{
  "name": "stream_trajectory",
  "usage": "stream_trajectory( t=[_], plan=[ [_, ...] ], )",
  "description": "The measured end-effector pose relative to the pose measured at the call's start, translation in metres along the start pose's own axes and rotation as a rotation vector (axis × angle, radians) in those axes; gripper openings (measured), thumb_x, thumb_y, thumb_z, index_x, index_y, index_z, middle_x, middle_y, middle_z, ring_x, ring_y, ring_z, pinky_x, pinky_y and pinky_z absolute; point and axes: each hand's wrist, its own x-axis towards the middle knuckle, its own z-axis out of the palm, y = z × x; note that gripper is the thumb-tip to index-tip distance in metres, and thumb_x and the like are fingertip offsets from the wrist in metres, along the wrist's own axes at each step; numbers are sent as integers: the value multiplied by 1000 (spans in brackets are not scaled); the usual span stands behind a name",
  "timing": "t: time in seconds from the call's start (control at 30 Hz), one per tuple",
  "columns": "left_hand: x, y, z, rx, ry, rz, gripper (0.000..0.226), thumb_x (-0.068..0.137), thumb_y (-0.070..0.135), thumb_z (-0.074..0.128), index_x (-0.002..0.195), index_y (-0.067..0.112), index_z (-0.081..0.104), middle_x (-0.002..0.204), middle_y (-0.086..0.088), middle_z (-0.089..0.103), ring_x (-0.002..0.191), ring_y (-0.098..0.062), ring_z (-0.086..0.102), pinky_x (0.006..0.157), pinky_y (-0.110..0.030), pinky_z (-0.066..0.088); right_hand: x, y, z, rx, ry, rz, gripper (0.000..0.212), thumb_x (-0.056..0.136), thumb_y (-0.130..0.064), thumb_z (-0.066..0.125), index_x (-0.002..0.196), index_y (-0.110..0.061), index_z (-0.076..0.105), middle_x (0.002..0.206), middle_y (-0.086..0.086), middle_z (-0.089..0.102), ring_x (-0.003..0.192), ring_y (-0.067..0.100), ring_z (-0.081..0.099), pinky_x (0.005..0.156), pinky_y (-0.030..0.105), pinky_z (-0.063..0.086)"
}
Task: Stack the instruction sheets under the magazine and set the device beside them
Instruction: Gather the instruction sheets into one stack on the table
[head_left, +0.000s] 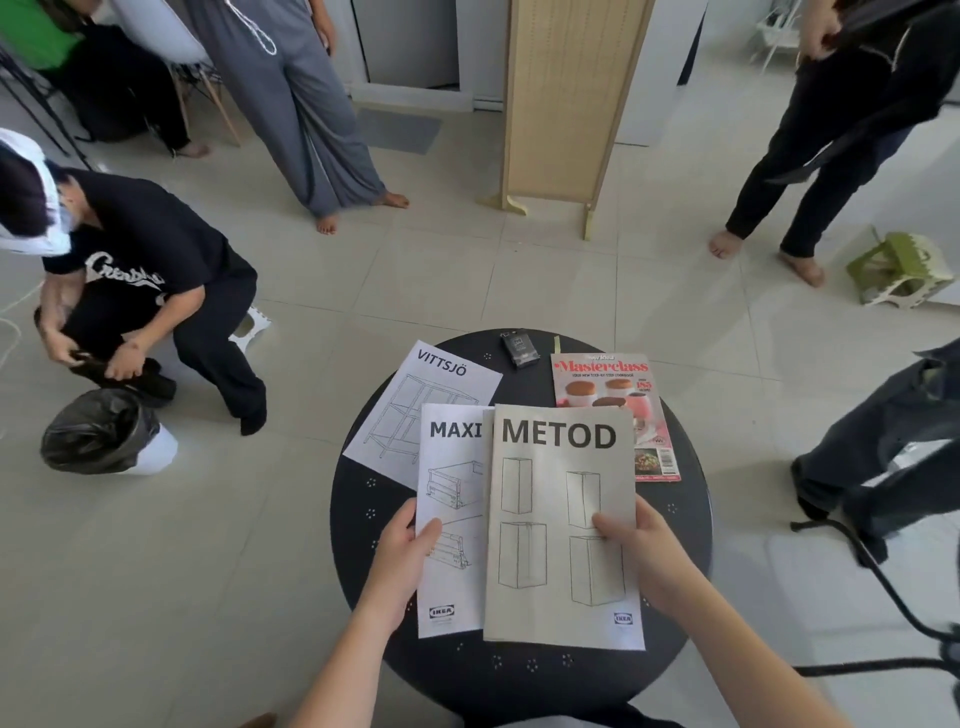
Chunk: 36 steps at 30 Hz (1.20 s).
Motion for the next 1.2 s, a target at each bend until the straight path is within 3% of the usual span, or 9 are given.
stream_trajectory(
  t=[0.1, 0.27, 0.4, 0.53, 0.73, 0.9, 1.03, 1.1, 1.2],
  plan=[
    [-6, 4, -7, -101, -58, -33, 32, 113, 9, 56, 135, 28, 70, 124, 1, 85, 116, -23, 81, 102, -49, 63, -9, 0, 14, -19, 21, -33, 29, 103, -6, 65, 128, -20, 66, 115, 7, 83, 102, 33, 81, 85, 52, 66],
    [-9, 7, -19, -162, -181, -69, 37, 114, 10, 55, 143, 30, 65, 135, -4, 80, 127, -30, 76, 113, -59, 55, -15, 5, 30, 6, 66, -25, 33, 101, -5, 67, 132, -18, 65, 120, 10, 81, 107, 35, 78, 93, 58, 63],
    [-10, 9, -26, -159, -258, -88, 41, 114, 9, 52, 148, 31, 62, 139, -4, 79, 130, -29, 75, 117, -59, 53, -20, 9, 42, 44, 91, -11, 42, 100, -6, 69, 139, -16, 57, 129, 12, 75, 113, 37, 75, 99, 63, 59],
    [-13, 15, -20, -183, -324, -96, 43, 115, 11, 49, 152, 32, 60, 142, 0, 77, 133, -24, 73, 117, -55, 53, -24, 10, 54, 46, 37, 3, 38, 100, -8, 69, 136, -18, 62, 124, 9, 80, 111, 35, 78, 100, 64, 59],
    [-10, 17, -5, -198, -283, -117, 45, 113, 23, 40, 146, 35, 69, 140, -2, 78, 133, -29, 73, 119, -60, 51, -20, 6, 69, -12, 25, -5, 33, 101, -8, 68, 130, -23, 66, 119, 6, 82, 107, 33, 80, 96, 61, 61],
    [6, 18, -1, -86, -243, -130, 41, 115, 32, 41, 134, 35, 76, 130, -2, 82, 128, -27, 74, 116, -56, 54, -12, 0, 83, -155, 90, -58, 38, 99, -1, 61, 121, -31, 66, 116, -2, 80, 103, 24, 79, 92, 51, 65],
    [44, 26, -12, 174, -212, -81, 34, 114, 34, 45, 121, 27, 77, 121, -5, 82, 113, -30, 77, 105, -56, 61, -2, -4, 85, -148, 134, -76, 47, 99, 0, 58, 117, -42, 67, 113, -8, 82, 103, 20, 79, 88, 46, 66],
    [71, 28, -21, 301, -140, -64, 26, 113, 30, 49, 124, 25, 72, 126, -7, 77, 110, -28, 74, 96, -47, 63, 4, -7, 84, -137, 156, -74, 46, 99, 1, 58, 117, -40, 68, 113, -6, 81, 103, 20, 79, 87, 44, 65],
    [112, 32, -39, 512, 26, -20, 31, 108, 21, 54, 135, 19, 69, 138, -8, 71, 120, -28, 67, 101, -40, 54, 15, -9, 81, -121, 185, -54, 40, 100, 0, 59, 119, -35, 67, 116, 0, 80, 104, 24, 78, 92, 51, 65]
  ],
)
